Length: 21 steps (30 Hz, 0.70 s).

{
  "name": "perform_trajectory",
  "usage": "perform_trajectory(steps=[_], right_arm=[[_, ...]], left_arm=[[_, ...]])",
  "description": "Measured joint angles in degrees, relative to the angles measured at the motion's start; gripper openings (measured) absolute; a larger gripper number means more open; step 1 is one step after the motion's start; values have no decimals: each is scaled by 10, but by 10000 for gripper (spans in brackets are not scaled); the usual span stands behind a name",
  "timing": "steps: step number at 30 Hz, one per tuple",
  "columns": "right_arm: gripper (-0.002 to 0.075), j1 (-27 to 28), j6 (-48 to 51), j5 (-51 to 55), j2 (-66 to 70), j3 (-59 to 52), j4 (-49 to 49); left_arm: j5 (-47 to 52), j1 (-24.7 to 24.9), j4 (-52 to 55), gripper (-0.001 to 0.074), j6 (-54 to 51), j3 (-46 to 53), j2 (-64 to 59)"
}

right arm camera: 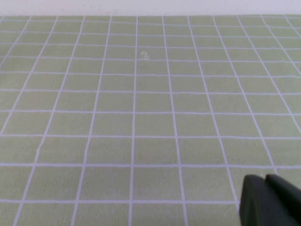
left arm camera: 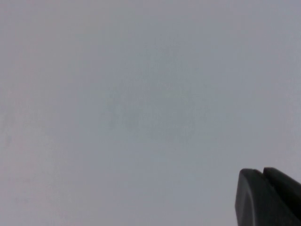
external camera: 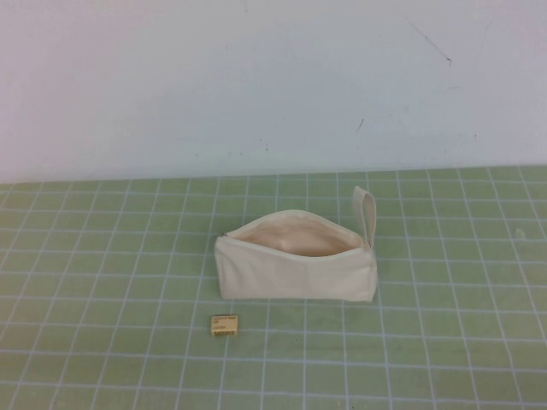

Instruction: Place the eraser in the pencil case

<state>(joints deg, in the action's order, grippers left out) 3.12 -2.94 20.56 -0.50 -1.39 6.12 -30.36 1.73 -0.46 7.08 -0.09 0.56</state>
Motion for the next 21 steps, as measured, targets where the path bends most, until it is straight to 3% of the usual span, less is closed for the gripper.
perform_trajectory(steps=[6, 9, 13, 16, 21], right_arm=[[-1, 0, 0, 0, 0, 0, 0], [-1, 0, 0, 0, 0, 0, 0], [-1, 0, 0, 0, 0, 0, 0], [-1, 0, 0, 0, 0, 0, 0], [-1, 0, 0, 0, 0, 0, 0]], left_arm=[[381, 0, 21, -1, 0, -186, -37], [499, 0, 24, -1, -13, -260, -106], [548, 0, -6, -1, -32, -295, -210], [570, 0, -86, -1, -82, -306, -300], [627, 0, -260, -1, -279, -354, -457]])
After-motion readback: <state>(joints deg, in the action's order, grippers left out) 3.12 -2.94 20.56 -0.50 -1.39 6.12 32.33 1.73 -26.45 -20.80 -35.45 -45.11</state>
